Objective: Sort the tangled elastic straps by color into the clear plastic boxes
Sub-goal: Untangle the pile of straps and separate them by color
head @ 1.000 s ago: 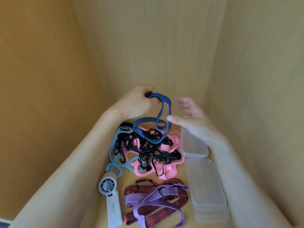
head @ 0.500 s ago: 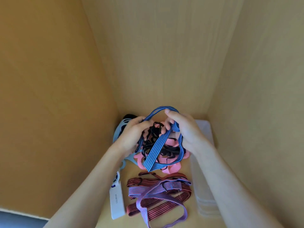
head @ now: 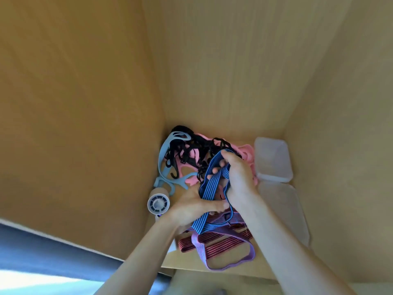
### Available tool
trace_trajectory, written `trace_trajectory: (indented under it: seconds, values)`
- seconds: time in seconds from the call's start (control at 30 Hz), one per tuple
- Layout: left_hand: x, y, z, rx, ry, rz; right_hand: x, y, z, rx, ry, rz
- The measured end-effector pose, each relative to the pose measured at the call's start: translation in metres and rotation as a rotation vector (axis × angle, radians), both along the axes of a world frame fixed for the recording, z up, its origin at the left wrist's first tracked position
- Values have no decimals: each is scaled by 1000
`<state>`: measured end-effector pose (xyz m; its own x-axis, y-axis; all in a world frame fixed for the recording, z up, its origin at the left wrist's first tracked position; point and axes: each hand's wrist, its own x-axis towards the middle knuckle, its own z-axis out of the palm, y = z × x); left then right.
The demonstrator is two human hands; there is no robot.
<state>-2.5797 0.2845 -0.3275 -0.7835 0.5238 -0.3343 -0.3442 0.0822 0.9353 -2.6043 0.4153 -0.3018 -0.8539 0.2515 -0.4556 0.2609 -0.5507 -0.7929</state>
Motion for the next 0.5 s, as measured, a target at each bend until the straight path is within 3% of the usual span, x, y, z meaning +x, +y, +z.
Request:
trace_trajectory:
  seconds: [0.2,0.33,0.5]
  values:
    - [15,-23,-14,-6,-110,-62,26,0,-22,151,53,-102]
    - [25,-37,-27,-6,-127,-105,51,3,-28,-197,74,-91]
    - [35,-46,-43,-63,-71,-222,74,0,-45,-187,144,-189]
